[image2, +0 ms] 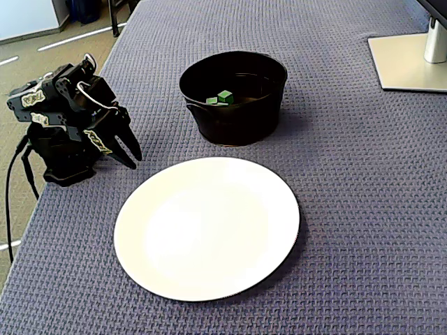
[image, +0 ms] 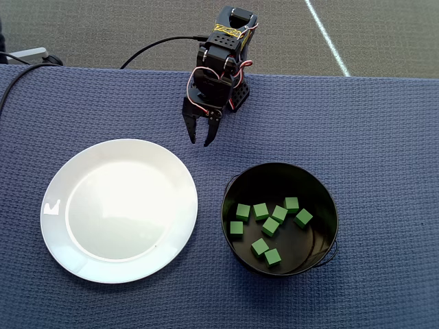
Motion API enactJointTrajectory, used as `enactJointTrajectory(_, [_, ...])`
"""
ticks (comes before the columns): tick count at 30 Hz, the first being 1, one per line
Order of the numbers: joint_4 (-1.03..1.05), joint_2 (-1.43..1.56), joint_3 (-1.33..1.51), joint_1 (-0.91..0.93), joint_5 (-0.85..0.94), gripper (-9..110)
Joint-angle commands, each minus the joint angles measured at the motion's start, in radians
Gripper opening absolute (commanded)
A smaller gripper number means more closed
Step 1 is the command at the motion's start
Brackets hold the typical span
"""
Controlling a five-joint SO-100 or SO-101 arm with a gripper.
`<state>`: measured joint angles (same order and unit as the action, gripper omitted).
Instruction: Pick up the items on the white plate and put them in the black container.
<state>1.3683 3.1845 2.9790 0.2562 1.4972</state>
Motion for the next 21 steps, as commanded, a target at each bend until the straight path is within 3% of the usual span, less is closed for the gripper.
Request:
enactJointTrajectory(1, [0.092,-0.002,-0.218,0.225,-0.574,11])
enactJointTrajectory(3, [0.098,-0.002,-0.221,0.230,-0.574,23])
enactJointTrajectory(7, [0.101,-0.002,-0.222,0.230,-0.588,33])
enactJointTrajectory(16, [0.098,-0.002,-0.238,0.225,-0.592,33])
enactJointTrajectory(21, [0.066,-0.164,-0.336,0.198,-0.620,30])
